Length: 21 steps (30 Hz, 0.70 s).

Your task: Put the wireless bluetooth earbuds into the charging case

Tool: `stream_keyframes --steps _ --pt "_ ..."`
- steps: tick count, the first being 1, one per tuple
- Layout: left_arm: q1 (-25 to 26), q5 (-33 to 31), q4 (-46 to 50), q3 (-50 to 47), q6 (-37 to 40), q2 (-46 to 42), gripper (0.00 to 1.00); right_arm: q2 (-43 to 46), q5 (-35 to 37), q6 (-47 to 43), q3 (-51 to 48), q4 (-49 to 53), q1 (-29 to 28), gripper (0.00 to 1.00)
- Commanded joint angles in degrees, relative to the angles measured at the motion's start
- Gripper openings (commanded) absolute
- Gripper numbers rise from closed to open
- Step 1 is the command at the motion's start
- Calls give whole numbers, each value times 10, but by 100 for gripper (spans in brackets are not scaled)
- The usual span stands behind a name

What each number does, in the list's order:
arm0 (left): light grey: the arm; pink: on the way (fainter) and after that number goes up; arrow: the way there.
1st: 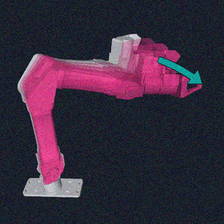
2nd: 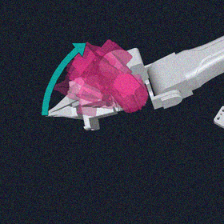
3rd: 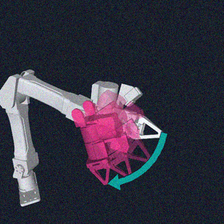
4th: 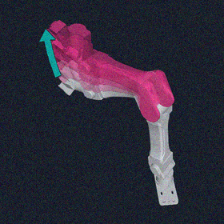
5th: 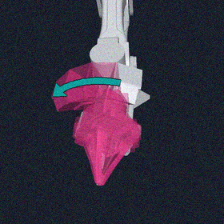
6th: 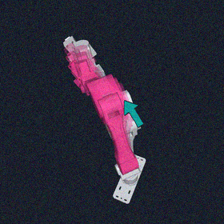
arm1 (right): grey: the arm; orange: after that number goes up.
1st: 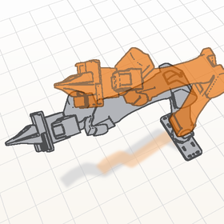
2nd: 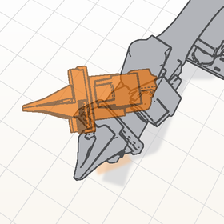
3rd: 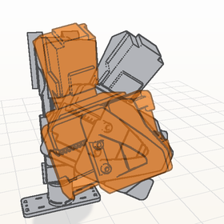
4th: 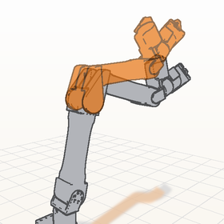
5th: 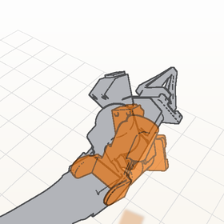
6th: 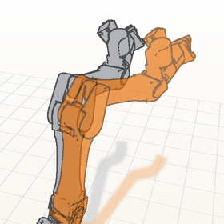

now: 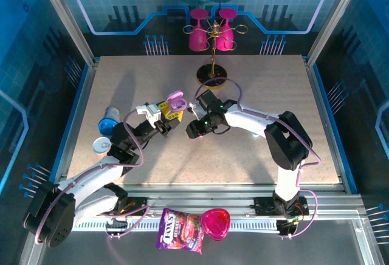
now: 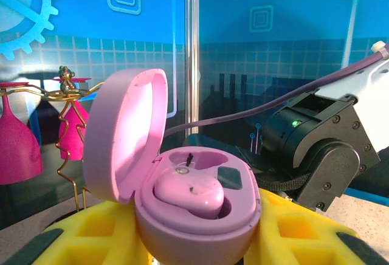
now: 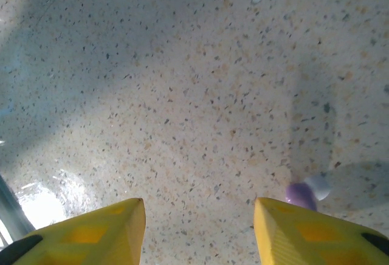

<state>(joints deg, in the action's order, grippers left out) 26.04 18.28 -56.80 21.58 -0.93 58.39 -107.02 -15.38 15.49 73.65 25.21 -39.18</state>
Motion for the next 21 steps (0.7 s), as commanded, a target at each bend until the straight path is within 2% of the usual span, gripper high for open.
stream_keyframes --steps 1,10,21 --pt "-2 9 -10 0 8 -13 28 -31 12 -31 30 5 13 50" --pt "-1 7 15 4 16 -32 27 -113 -13 -49 99 34 26 51" --pt "-1 11 7 8 12 -20 27 -71 -26 -55 26 37 44 50"
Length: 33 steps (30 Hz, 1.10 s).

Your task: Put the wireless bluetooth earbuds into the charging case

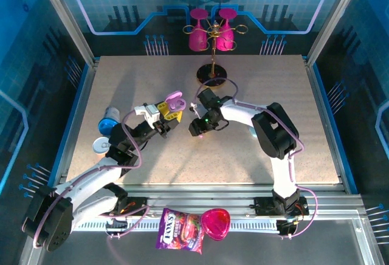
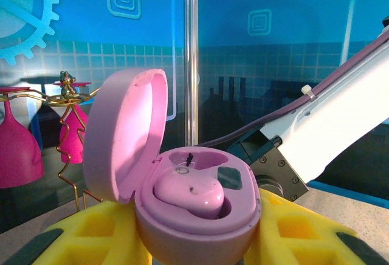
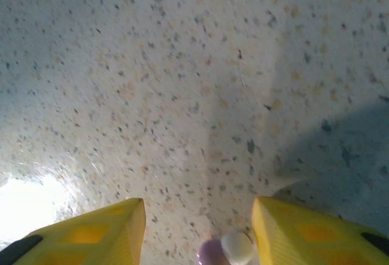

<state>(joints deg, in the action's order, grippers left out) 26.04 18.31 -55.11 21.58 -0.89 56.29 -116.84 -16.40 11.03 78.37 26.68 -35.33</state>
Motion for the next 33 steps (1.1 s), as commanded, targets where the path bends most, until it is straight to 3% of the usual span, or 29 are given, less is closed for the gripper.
stream_keyframes --steps 1,14,20,25,33 --pt "-1 11 -11 9 12 2 27 33 -19 -10 -30 21 5 49" --pt "0 12 -12 10 10 9 27 127 -73 45 -154 -64 -13 46" --pt "0 12 -11 8 9 6 27 161 -33 60 -176 -97 -4 47" --pt "0 12 -13 6 8 4 27 114 -23 42 -131 -89 11 48" --pt "0 9 13 5 15 -13 27 17 -82 3 -39 -46 18 48"
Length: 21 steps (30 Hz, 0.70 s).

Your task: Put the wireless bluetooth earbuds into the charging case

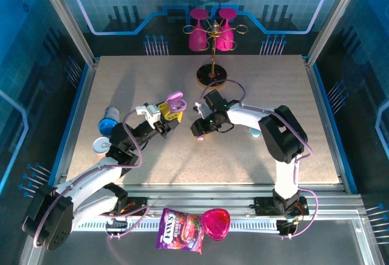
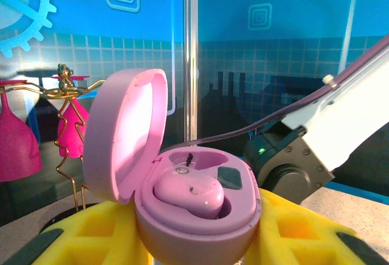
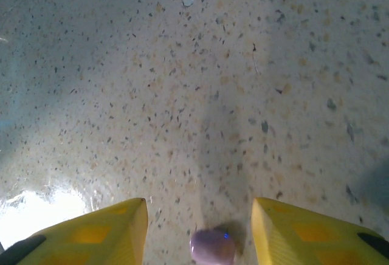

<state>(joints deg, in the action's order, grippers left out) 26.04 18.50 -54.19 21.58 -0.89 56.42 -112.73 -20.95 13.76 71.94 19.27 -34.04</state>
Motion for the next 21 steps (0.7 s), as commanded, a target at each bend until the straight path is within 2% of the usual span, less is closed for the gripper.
stream_keyframes --steps 1,7,13,21 --pt "-1 6 6 6 17 -16 27 -30 -44 -26 29 31 6 48" --pt "0 6 2 6 18 -8 27 -11 -76 -31 -14 23 5 42" --pt "0 8 -7 8 13 -1 27 21 -80 -25 -66 5 5 38" --pt "0 9 -5 8 11 -4 27 31 -75 -21 -81 -5 5 33"
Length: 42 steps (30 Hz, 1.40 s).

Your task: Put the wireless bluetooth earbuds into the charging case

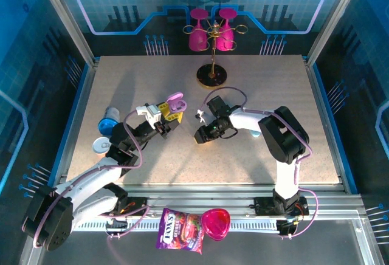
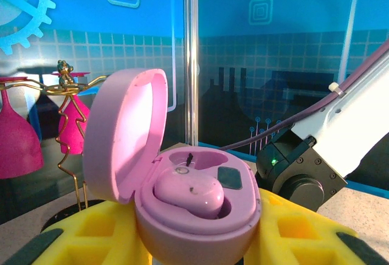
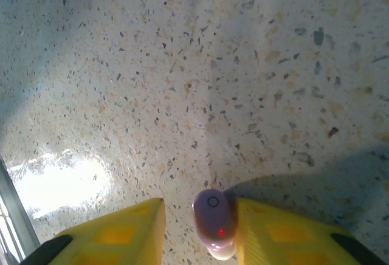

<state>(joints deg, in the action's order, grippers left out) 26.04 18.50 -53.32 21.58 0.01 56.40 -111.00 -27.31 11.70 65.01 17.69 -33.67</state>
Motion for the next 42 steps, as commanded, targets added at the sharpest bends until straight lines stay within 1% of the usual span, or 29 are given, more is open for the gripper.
stream_keyframes --steps 1,8,12,17,22,27,31,35,42 --pt "1 9 -14 9 2 -4 27 11 -9 0 -11 10 2 31" --pt "0 11 -13 11 2 -2 27 -8 -1 2 6 12 4 23" --pt "0 9 -12 9 5 0 28 18 14 6 1 12 3 21" --pt "1 10 -28 9 2 16 28 96 57 8 -23 16 3 19" --pt "1 17 -40 14 -3 35 27 216 90 10 -47 29 1 18" --pt "1 27 -45 20 -7 50 27 319 81 11 -37 54 -5 18" --pt "1 32 -38 22 -8 55 27 374 69 15 -12 47 -26 18" --pt "2 51 -23 24 -17 56 27 391 68 4 33 46 -55 18" --pt "2 80 -6 24 -29 50 27 359 73 -23 107 54 -83 18"
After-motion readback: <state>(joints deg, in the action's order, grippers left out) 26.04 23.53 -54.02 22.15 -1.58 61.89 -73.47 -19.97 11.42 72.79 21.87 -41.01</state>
